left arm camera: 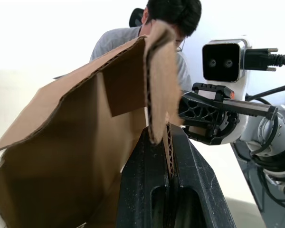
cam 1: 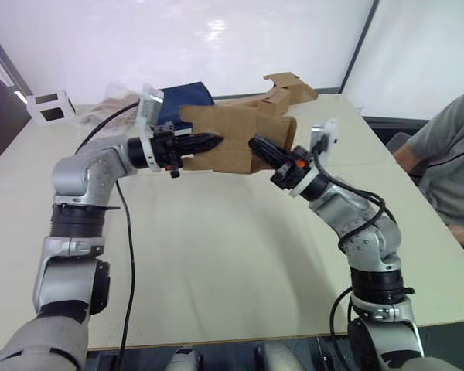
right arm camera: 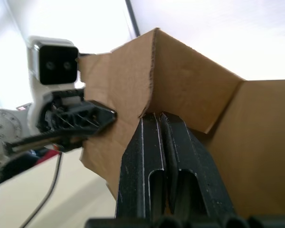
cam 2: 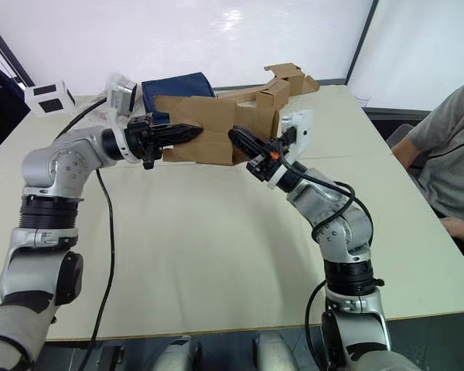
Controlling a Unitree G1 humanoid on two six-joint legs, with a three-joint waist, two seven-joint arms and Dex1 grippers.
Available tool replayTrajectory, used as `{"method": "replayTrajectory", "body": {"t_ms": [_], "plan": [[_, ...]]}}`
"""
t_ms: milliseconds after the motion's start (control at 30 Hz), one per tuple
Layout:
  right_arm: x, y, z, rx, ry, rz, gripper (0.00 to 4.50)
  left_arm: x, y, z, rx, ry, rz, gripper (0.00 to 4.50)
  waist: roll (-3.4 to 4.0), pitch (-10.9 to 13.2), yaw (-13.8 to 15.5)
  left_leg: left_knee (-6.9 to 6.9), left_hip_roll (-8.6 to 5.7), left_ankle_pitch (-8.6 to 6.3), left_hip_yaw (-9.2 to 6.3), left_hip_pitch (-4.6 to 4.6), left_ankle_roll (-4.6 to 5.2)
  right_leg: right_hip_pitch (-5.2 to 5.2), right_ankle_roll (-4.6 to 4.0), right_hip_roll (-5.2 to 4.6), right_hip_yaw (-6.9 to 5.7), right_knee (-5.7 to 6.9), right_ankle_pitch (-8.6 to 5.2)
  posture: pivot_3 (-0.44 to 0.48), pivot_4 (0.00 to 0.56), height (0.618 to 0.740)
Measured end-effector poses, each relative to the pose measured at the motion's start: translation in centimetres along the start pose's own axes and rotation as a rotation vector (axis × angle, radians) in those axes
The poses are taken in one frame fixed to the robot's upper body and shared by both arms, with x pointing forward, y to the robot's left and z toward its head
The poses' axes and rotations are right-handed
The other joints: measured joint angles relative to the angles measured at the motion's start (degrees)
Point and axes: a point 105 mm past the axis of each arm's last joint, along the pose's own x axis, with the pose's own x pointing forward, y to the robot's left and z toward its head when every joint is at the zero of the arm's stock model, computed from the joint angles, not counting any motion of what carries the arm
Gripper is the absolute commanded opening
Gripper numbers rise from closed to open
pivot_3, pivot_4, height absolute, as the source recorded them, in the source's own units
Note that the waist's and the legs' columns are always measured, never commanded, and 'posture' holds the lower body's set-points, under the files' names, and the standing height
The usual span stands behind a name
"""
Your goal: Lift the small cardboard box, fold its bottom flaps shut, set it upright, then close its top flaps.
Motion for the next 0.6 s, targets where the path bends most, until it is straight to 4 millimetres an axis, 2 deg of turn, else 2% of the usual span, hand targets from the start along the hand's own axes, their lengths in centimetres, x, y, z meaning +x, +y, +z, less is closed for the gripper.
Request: {"method": "replayTrajectory", "body": {"t_ms": [133,233,333,400,600], "plan": [[-1.4,-1.2,1.1,-0.024,-0.016,-0.037,0.09,0.1,0.2,-0.2,0.006,0.005,0.01,0.0,0.0,0.0,0.02,0.0,0.0,0.0,0.0,0.0,0.01,0.0,0.0,0.0,0.0,0.0,0.0,0.0,0.15,0.74],[-2.6,-1.3,1.5,-0.037,0.001,-0.036,0.09,0.2,0.2,-0.3,0.007,0.01,0.009,0.0,-0.01,0.0,0.11,0.0,0.0,-0.02,0.0,0.0,0.03,0.02,0.0,-0.01,0.0,-0.02,0.0,0.0,0.15,0.74],[-5.3,-1.5,-0.4,-0.032,0.125,-0.044,0.09,0.1,0.3,-0.2,0.012,0.013,0.014,0.0,-0.01,0.01,0.27,0.04,-0.02,-0.03,0.0,-0.02,0.06,0.07,0.0,-0.03,-0.01,-0.09,0.0,0.0,0.15,0.74],[-6.0,-1.6,-1.6,-0.004,0.159,-0.059,0.09,0.1,0.3,-0.1,0.013,0.014,0.018,0.0,-0.01,0.01,0.05,0.06,-0.02,-0.04,0.01,0.01,0.06,0.06,0.01,-0.02,0.01,-0.02,0.0,0.0,0.15,0.74],[-5.7,-1.6,-3.1,-0.041,0.217,-0.061,0.09,0.4,-0.1,0.5,0.026,0.007,0.004,0.0,-0.01,0.01,0.02,0.02,0.01,-0.04,0.0,0.03,0.08,0.05,0.0,0.03,0.03,-0.03,-0.01,0.0,0.15,0.74]]}}
